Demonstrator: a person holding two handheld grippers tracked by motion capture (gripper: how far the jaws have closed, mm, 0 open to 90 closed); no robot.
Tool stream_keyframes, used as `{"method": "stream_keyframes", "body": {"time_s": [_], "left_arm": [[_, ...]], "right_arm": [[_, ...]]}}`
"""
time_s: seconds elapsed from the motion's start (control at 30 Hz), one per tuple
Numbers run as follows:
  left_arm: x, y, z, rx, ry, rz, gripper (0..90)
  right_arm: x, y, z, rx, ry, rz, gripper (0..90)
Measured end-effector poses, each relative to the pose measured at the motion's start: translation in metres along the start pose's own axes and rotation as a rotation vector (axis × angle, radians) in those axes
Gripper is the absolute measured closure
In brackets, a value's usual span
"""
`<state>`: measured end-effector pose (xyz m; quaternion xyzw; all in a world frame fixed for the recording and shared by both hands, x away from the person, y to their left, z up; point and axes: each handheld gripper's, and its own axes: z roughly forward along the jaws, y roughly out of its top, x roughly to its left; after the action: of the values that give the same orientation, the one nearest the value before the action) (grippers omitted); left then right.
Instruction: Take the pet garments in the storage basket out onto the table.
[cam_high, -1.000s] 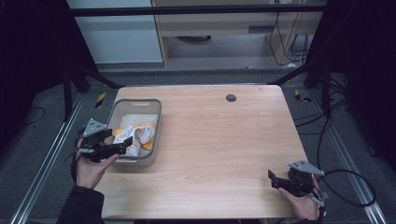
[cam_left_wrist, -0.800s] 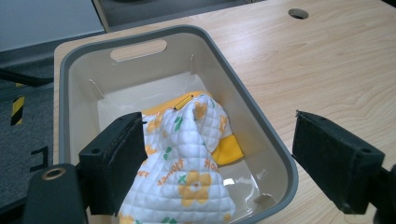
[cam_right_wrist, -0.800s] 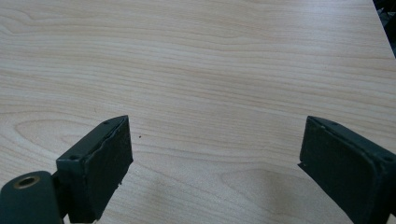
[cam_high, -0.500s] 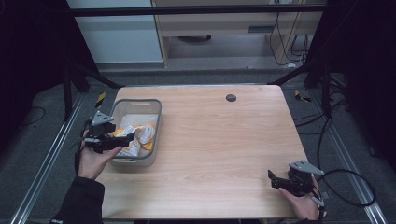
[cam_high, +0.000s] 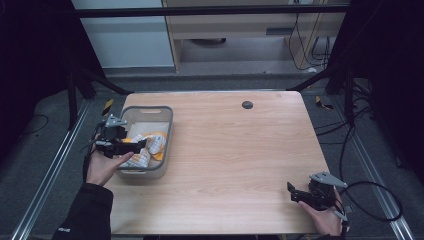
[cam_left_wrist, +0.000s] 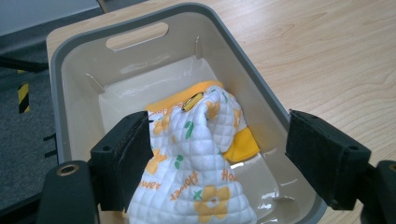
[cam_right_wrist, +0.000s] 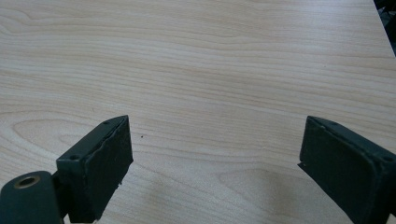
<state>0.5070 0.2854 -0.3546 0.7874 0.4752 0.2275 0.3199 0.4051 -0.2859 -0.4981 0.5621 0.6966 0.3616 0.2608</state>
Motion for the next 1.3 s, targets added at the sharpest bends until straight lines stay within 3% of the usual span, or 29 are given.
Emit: {"method": "stream_keyframes", "body": {"time_s": [0.5,0.63,1.3], "left_arm": [[0.005,0.005,0.021,0.125,-0.002,0.017,24.5],[0.006,0.004,0.024,0.147,0.006,0.031,25.1],[0.007,-0.002,0.046,0.217,-0.006,0.023,28.5]], "right_arm": [[0.001,0.0,0.0,0.01,0.01,0.007,9.3],[0.0,0.0,0.001,0.011,0.009,-0.001,9.3],[0.001,0.0,0.002,0.019,0.016,0.002,9.4]]}}
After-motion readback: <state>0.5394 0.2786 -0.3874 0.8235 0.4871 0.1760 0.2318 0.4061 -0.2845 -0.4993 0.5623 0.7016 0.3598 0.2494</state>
